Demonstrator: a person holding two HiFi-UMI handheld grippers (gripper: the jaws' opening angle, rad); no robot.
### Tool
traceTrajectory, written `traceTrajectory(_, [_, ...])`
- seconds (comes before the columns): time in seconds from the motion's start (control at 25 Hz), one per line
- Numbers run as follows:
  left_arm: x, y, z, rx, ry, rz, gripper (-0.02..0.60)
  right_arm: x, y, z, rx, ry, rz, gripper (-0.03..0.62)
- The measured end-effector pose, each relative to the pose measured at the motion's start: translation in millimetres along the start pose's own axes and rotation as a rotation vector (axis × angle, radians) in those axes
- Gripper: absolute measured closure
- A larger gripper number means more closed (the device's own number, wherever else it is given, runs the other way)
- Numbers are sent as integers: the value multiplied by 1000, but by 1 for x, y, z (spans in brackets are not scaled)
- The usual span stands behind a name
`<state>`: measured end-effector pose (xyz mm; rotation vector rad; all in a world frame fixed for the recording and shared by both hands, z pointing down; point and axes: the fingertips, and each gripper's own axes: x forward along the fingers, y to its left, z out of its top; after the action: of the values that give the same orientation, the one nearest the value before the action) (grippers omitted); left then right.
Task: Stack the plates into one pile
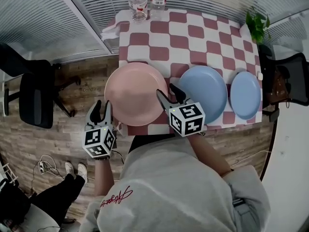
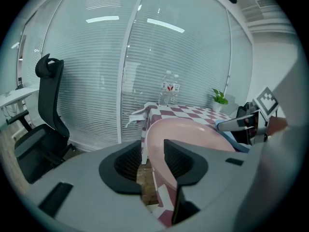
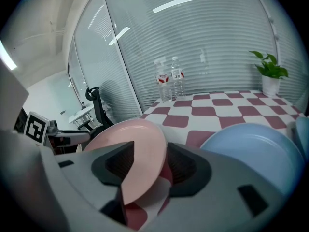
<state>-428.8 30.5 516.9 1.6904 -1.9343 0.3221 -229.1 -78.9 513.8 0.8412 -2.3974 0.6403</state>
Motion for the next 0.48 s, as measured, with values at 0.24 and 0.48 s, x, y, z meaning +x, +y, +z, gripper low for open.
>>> traceTrajectory(0.24, [3,5,-7,-8,34,11,440,15,-16,-8,43,132,-77,387])
traceTrajectory(0.48, [8,3,-13,-8,64,5,440,22,-19,-13,1,198,-73,396])
